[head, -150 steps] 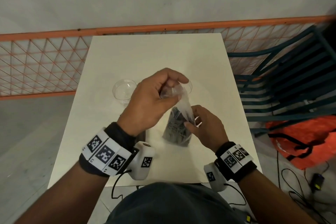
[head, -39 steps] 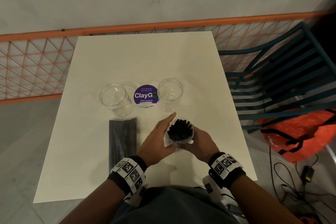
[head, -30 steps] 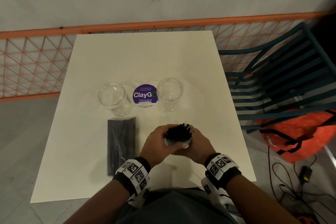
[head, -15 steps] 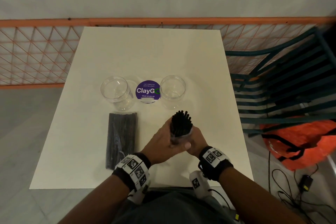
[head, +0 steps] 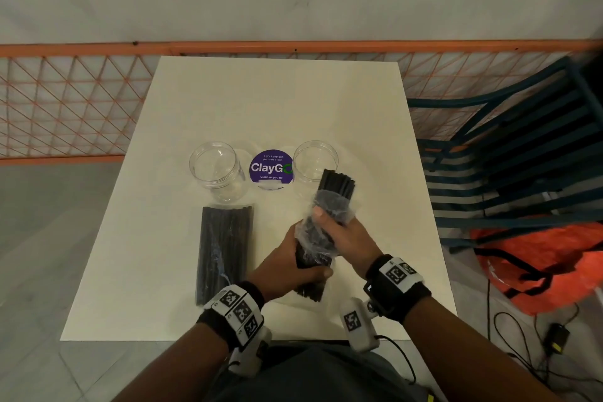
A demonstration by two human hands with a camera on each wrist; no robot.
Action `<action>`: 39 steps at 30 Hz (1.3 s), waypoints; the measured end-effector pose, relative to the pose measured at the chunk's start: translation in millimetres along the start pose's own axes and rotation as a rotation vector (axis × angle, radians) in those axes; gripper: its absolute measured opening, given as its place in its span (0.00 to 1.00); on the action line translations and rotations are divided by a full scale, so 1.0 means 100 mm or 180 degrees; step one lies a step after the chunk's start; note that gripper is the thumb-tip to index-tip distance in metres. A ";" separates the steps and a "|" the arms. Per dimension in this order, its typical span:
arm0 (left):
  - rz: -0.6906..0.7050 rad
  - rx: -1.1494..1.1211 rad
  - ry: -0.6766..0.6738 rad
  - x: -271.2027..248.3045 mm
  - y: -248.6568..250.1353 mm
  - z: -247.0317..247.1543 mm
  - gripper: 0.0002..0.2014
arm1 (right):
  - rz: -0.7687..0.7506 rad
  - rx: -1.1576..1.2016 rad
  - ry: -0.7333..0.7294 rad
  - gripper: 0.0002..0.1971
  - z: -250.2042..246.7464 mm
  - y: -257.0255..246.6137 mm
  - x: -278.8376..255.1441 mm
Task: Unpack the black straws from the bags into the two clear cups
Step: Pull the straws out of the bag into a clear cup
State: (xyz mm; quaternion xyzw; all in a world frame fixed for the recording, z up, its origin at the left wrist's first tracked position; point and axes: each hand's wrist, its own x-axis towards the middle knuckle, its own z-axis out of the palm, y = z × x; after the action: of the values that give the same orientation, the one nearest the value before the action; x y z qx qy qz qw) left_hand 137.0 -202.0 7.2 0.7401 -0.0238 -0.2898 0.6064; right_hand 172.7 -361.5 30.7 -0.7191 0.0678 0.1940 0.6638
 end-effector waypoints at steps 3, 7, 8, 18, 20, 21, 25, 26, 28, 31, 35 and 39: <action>0.0089 -0.0375 0.0206 0.03 0.02 0.06 0.40 | -0.0332 -0.0772 -0.0139 0.22 0.11 -0.02 -0.03; 0.0289 -0.0435 0.0319 0.00 0.13 -0.04 0.20 | -0.0849 -0.1555 -0.0511 0.20 0.08 -0.09 -0.01; 0.0268 -0.0487 0.0285 -0.01 0.17 -0.10 0.18 | -0.0847 -0.1729 -0.0564 0.23 0.03 -0.14 0.00; -0.0046 -0.0736 0.0018 -0.06 0.59 -0.53 0.23 | -0.3252 -0.4661 0.0109 0.42 -0.28 -0.51 0.06; -0.0008 -0.0601 -0.0152 -0.06 0.72 -0.51 0.20 | -0.3599 -0.4853 -0.0351 0.36 -0.17 -0.49 0.13; 0.0004 -0.0551 -0.0214 -0.05 0.78 -0.49 0.19 | -0.3749 -0.4892 -0.0444 0.31 -0.13 -0.48 0.17; -0.0076 -0.0104 -0.0273 -0.04 0.97 -0.59 0.16 | -0.4237 -0.4557 -0.0462 0.20 -0.07 -0.56 0.35; -0.0095 -0.0012 -0.0264 -0.05 0.99 -0.62 0.16 | -0.4326 -0.4423 -0.0451 0.18 -0.06 -0.59 0.40; -0.0033 0.0078 -0.0105 -0.06 1.08 -0.68 0.19 | -0.4212 -0.4149 -0.0436 0.18 -0.02 -0.65 0.50; 0.0125 -0.0473 0.0312 -0.05 1.25 -0.78 0.30 | -0.3633 -0.3545 -0.0231 0.15 -0.01 -0.80 0.65; 0.0275 -0.0514 0.0095 -0.11 1.53 -0.93 0.32 | -0.2374 -0.1736 0.0199 0.17 -0.09 -1.01 0.76; 0.0483 -0.0397 0.0623 0.08 1.67 -1.00 0.32 | -0.0999 -0.0144 0.0574 0.20 -0.15 -1.18 0.96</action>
State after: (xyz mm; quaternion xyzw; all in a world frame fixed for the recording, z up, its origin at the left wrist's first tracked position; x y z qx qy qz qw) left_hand 242.0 -160.4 165.9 0.7218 -0.0024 -0.1705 0.6708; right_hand 305.3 -348.4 105.7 -0.7501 0.0097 0.0242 0.6609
